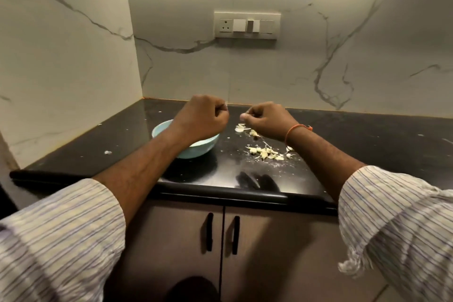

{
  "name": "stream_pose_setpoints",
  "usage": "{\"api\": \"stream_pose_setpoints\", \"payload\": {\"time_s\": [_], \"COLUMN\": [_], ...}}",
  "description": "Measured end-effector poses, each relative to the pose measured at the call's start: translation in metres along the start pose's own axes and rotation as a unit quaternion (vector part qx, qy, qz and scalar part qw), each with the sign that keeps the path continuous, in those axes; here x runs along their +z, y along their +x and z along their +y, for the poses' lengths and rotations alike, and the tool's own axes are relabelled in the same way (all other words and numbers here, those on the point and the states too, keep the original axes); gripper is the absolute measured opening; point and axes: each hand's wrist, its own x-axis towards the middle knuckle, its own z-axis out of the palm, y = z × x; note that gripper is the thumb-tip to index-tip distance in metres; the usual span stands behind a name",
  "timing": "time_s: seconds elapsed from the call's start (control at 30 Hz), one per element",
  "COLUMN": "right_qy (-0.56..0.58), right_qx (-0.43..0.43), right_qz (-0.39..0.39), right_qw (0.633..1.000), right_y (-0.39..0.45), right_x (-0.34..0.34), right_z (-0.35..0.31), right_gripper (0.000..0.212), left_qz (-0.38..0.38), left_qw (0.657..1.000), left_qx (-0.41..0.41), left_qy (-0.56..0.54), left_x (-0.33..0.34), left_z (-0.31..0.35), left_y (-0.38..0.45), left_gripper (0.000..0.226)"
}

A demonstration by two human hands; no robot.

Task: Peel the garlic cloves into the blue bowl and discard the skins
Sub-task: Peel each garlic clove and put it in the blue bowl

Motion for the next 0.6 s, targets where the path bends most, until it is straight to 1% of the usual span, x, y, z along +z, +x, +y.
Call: {"api": "stream_pose_setpoints", "payload": {"time_s": [0.07, 0.1, 0.13, 0.17, 0.2, 0.23, 0.27, 0.3, 0.33, 0.4, 0.5, 0.6], "right_qy": [-0.009, -0.017, -0.036, -0.063, -0.090, -0.109, -0.124, -0.134, -0.142, -0.160, -0.179, -0.182], "right_qx": [0.041, 0.058, 0.068, 0.075, 0.076, 0.070, 0.060, 0.051, 0.045, 0.033, 0.011, -0.006], "right_qz": [-0.012, -0.018, -0.025, -0.034, -0.047, -0.061, -0.075, -0.087, -0.096, -0.104, -0.114, -0.120], "right_qw": [0.999, 0.998, 0.997, 0.995, 0.992, 0.990, 0.988, 0.986, 0.984, 0.981, 0.977, 0.976], "right_y": [-0.008, -0.013, -0.018, -0.024, -0.029, -0.033, -0.037, -0.040, -0.041, -0.043, -0.039, -0.035], "right_x": [-0.015, -0.021, -0.026, -0.030, -0.033, -0.035, -0.036, -0.036, -0.035, -0.032, -0.023, -0.015], "right_z": [0.015, 0.022, 0.029, 0.034, 0.039, 0.043, 0.048, 0.051, 0.054, 0.057, 0.062, 0.063], "right_gripper": [0.045, 0.049, 0.048, 0.043, 0.034, 0.024, 0.020, 0.023, 0.025, 0.024, 0.028, 0.033], "left_qz": [-0.021, -0.034, -0.048, -0.064, -0.080, -0.095, -0.108, -0.119, -0.120, -0.103, -0.064, -0.067], "left_qw": [1.000, 0.999, 0.998, 0.996, 0.995, 0.993, 0.992, 0.991, 0.990, 0.992, 0.996, 0.995], "left_qx": [0.013, 0.021, 0.034, 0.048, 0.060, 0.066, 0.067, 0.068, 0.066, 0.064, 0.041, 0.043], "left_qy": [-0.018, -0.026, -0.028, -0.027, -0.025, -0.020, -0.014, -0.012, -0.017, -0.029, -0.054, -0.059], "left_x": [0.022, 0.034, 0.046, 0.057, 0.069, 0.079, 0.089, 0.096, 0.103, 0.112, 0.117, 0.119], "left_z": [0.018, 0.026, 0.030, 0.033, 0.034, 0.033, 0.031, 0.028, 0.025, 0.019, 0.012, 0.009], "left_y": [0.003, 0.004, 0.004, 0.005, 0.004, 0.003, 0.001, -0.001, -0.004, -0.009, -0.011, -0.012], "left_gripper": [0.027, 0.033, 0.035, 0.030, 0.020, 0.015, 0.025, 0.034, 0.038, 0.038, 0.027, 0.017]}}
